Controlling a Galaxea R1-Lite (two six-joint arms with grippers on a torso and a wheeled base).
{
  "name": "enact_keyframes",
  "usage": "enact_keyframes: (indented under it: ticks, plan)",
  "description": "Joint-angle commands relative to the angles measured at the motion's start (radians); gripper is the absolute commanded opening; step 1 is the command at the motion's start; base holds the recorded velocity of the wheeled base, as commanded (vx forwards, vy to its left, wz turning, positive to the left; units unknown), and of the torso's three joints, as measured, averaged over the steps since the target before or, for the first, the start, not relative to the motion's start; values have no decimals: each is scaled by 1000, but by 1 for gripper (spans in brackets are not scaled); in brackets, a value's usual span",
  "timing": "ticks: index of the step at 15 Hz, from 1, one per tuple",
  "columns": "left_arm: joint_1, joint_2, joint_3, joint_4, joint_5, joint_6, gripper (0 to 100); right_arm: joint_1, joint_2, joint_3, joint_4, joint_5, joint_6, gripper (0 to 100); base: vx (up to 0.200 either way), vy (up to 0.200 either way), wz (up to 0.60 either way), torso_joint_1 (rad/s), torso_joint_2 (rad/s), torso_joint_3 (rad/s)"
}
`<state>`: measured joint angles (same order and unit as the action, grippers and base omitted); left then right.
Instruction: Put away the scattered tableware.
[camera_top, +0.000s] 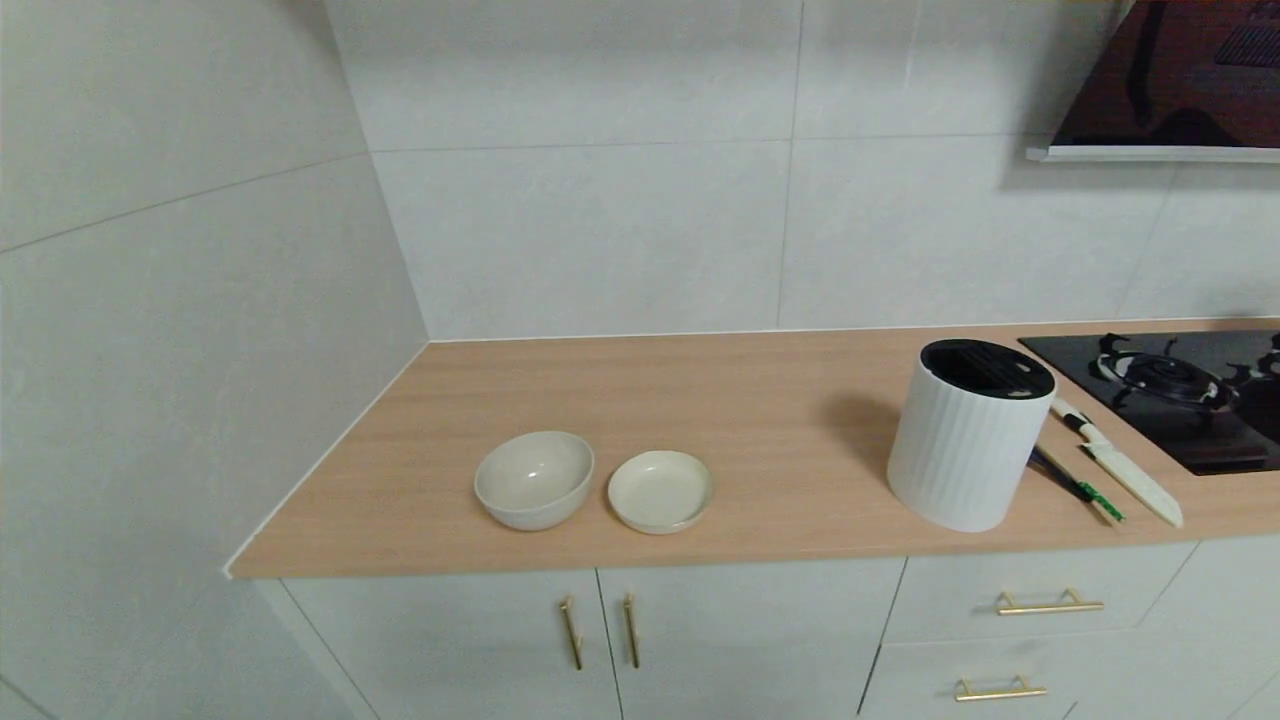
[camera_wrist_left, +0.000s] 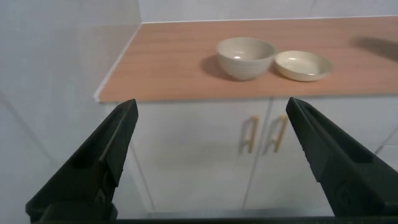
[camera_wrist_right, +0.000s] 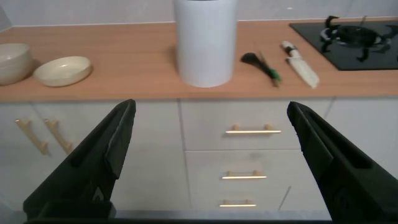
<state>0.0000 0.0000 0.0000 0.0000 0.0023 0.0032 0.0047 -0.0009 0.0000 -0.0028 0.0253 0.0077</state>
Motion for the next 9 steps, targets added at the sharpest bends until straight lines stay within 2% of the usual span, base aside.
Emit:
enact_keyframes:
  ticks: [1, 4, 9]
  plan:
    - [0, 2, 0, 0, 1, 0, 100, 1, 1, 0, 0, 1, 0, 100, 0, 200, 0, 2, -2, 2]
    - [0, 2, 0, 0, 1, 0, 100, 1, 1, 0, 0, 1, 0, 100, 0, 200, 0, 5, 1, 2]
    - [0, 2, 0, 2, 1, 1, 100, 1, 1, 0, 0, 1, 0, 100, 0, 0, 0, 0, 0, 0]
